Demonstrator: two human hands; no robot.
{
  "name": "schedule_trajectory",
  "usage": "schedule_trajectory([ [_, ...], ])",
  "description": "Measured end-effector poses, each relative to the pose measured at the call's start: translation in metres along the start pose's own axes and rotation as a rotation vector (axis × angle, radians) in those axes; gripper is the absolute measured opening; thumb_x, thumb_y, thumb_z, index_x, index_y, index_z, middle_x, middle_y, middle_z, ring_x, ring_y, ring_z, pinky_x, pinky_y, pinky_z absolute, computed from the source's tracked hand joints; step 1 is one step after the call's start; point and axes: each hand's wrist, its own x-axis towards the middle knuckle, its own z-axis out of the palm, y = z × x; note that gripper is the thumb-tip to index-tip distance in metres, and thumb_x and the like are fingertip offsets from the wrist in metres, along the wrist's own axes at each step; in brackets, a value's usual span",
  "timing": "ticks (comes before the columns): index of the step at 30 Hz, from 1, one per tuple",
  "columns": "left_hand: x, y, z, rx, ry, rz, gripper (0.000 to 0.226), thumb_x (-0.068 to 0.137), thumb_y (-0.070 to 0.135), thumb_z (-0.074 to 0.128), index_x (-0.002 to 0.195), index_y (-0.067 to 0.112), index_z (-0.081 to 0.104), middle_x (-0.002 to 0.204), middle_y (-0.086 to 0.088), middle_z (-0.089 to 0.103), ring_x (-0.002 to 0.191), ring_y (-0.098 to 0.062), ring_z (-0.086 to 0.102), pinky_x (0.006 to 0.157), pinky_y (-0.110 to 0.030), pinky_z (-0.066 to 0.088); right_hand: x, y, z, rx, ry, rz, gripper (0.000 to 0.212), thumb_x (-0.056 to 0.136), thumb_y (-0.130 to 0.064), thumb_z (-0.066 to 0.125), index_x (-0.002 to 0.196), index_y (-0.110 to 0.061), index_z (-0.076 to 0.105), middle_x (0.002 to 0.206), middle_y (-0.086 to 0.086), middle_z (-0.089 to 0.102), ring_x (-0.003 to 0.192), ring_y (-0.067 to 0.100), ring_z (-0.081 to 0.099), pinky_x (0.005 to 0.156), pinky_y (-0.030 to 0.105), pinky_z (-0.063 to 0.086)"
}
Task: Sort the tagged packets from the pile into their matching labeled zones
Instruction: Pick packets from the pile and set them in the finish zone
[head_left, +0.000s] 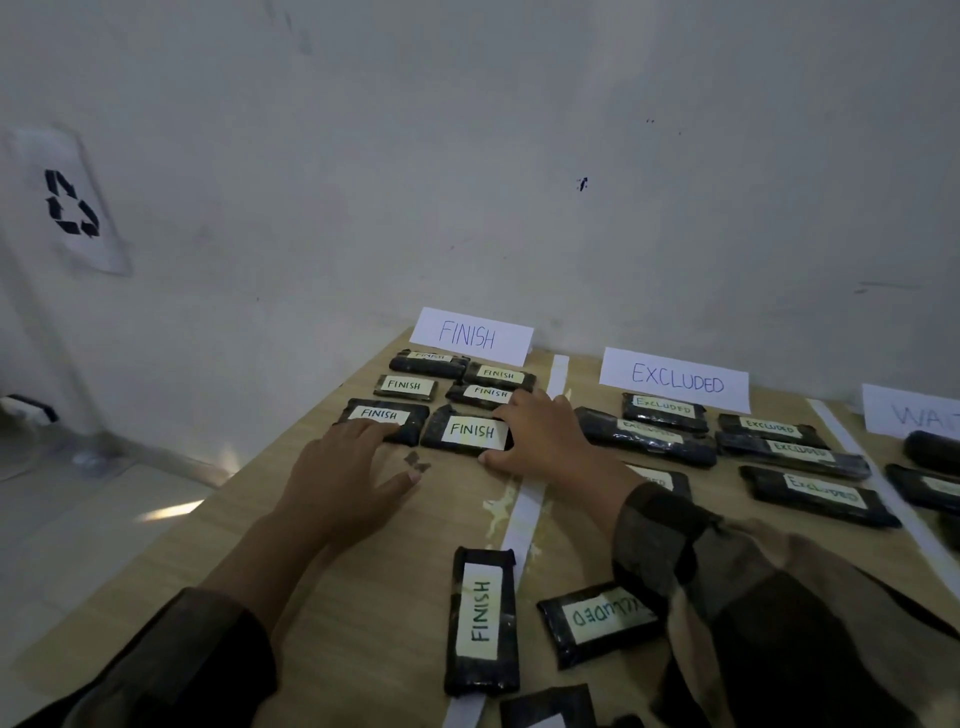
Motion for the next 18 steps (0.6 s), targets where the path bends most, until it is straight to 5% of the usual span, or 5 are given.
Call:
schedule_trajectory([
  [11, -0.009, 0.021, -0.003, -0.044, -0.064, 0.042, 0.061, 0.085, 0.056, 0.053, 0.139, 0.029, 0.039, 0.144, 0.006, 0.042, 0.130, -0.014, 0.039, 0.103, -0.034, 0.038, -0.019, 0.001, -0.016, 0.079, 0.033, -0.066, 0.060, 0.083, -0.058, 0.056, 0.133, -0.027, 0.047, 0.130, 0.000, 0.049, 0.121, 0.022, 0.042, 0.100, 0.041, 0.032],
  [15, -0.023, 0.030, -0.009, -0.121, -0.118, 0.100, 0.052, 0.086, 0.053, 0.055, 0.133, 0.032, 0.046, 0.139, 0.009, 0.047, 0.126, -0.011, 0.042, 0.102, -0.032, 0.039, -0.053, -0.005, -0.035, 0.197, -0.130, -0.264, 0.046, 0.085, -0.050, 0.060, 0.125, -0.030, 0.053, 0.126, -0.005, 0.053, 0.116, 0.016, 0.045, 0.097, 0.037, 0.036],
  [18, -0.036, 0.040, -0.009, -0.170, -0.184, 0.136, 0.047, 0.086, 0.051, 0.057, 0.129, 0.032, 0.050, 0.134, 0.011, 0.049, 0.119, -0.006, 0.044, 0.096, -0.026, 0.039, -0.082, -0.014, -0.039, 0.191, -0.248, -0.315, 0.055, 0.084, -0.060, 0.054, 0.129, -0.029, 0.052, 0.131, -0.005, 0.051, 0.121, 0.015, 0.044, 0.101, 0.041, 0.032],
])
